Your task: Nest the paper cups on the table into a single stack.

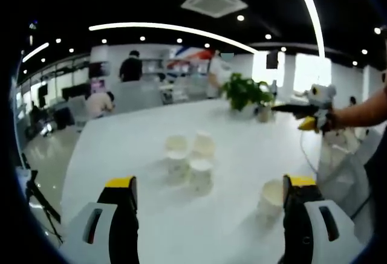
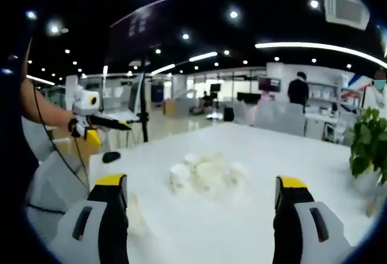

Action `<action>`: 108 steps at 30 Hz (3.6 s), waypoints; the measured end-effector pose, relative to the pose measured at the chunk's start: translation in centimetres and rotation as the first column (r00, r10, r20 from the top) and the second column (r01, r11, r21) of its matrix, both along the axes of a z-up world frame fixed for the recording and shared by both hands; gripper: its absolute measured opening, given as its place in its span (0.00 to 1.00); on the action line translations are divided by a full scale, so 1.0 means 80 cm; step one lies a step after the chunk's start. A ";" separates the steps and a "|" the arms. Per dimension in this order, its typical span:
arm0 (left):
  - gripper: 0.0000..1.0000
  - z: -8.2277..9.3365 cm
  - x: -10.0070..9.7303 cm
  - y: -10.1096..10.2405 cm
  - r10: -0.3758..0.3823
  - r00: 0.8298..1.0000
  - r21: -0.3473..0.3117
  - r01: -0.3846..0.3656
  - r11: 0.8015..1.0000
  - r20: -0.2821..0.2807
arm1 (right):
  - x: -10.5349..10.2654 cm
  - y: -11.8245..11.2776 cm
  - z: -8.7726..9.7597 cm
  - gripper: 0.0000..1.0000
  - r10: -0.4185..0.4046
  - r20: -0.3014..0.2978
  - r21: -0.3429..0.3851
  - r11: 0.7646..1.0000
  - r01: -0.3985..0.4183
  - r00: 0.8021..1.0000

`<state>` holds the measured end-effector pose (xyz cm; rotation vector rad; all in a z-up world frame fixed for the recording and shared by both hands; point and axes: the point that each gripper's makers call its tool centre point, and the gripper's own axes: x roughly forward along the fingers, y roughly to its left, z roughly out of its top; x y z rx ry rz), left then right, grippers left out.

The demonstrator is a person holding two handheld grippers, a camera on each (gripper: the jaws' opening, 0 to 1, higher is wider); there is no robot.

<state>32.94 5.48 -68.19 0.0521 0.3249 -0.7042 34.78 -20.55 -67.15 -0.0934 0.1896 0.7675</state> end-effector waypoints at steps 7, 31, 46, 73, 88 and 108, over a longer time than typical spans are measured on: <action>0.98 0.003 0.002 0.006 0.017 1.000 -0.026 -0.017 1.000 -0.006 | -0.006 -0.020 -0.021 1.00 -0.031 -0.047 -0.023 0.999 0.030 0.998; 0.98 -0.016 0.004 0.032 0.065 0.998 0.045 -0.065 0.997 0.001 | 0.002 -0.027 -0.019 1.00 -0.045 -0.042 -0.006 0.999 0.045 0.998; 0.98 -0.038 0.019 0.028 0.064 0.998 0.060 -0.063 0.996 -0.007 | 0.008 -0.038 -0.022 1.00 -0.087 -0.047 -0.011 0.996 0.087 0.995; 0.98 -0.071 0.093 -0.014 0.088 0.996 -0.039 -0.087 0.995 0.006 | 0.017 -0.042 -0.039 1.00 -0.099 -0.085 -0.004 0.995 0.099 0.991; 0.90 -0.093 0.126 -0.071 -0.020 0.999 0.028 0.019 0.999 0.036 | 0.020 -0.049 -0.045 1.00 -0.111 -0.096 0.003 0.994 0.112 0.989; 0.68 -0.129 0.141 -0.111 -0.116 0.993 0.047 0.117 0.992 -0.018 | 0.019 -0.047 -0.053 1.00 -0.103 -0.110 0.009 0.995 0.104 0.989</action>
